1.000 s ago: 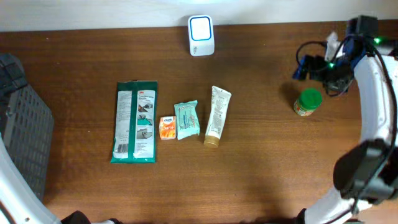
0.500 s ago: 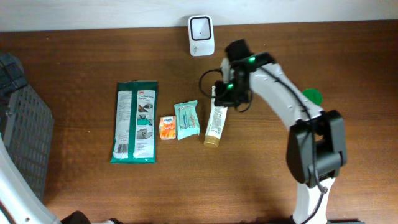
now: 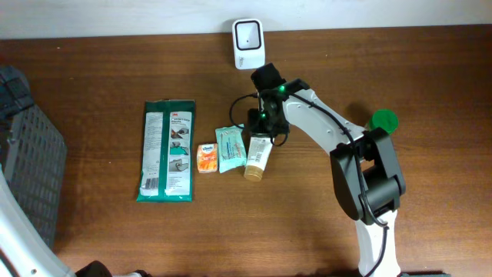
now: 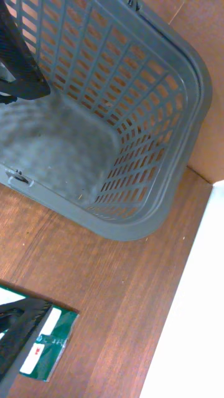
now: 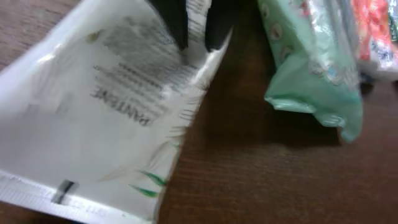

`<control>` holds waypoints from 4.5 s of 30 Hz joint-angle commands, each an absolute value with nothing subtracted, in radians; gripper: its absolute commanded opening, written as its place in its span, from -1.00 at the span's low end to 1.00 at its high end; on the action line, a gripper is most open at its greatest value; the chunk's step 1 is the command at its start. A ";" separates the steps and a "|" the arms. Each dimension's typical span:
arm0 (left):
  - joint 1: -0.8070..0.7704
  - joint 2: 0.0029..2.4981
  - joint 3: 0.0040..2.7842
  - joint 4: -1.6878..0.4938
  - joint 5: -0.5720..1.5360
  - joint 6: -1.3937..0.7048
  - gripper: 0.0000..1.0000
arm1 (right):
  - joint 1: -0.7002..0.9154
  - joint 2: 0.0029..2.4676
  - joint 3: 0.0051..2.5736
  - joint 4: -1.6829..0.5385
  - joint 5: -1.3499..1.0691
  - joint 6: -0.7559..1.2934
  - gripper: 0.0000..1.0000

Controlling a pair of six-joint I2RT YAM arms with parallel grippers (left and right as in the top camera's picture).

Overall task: Scan the item barcode
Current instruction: 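Reach the right gripper to the white Pantene tube and grasp it, then hold the white tube up to the scanner, then set the white tube down beside the green jar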

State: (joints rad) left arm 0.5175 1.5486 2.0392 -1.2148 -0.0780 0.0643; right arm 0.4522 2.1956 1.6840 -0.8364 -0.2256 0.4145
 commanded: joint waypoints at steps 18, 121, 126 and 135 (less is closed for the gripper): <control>0.520 1.546 2.041 -1.214 -0.075 0.077 0.98 | 0.562 2.219 1.745 -1.084 -0.329 0.296 -0.25; 0.520 1.546 2.041 -1.214 -0.074 0.077 0.98 | 0.459 2.371 1.891 0.090 0.735 -0.767 -0.92; 0.520 1.546 2.041 -1.214 -0.075 0.077 0.98 | 0.436 2.041 1.891 -0.404 0.389 -0.268 -0.92; 0.520 1.546 2.041 -1.214 -0.074 0.077 0.98 | 0.135 1.858 1.665 -1.172 -0.087 0.068 -0.92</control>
State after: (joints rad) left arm 0.5175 1.5486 2.0392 -1.2152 -0.0780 0.0643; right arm 0.1398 1.8381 1.7779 -1.2251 -0.0380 0.0463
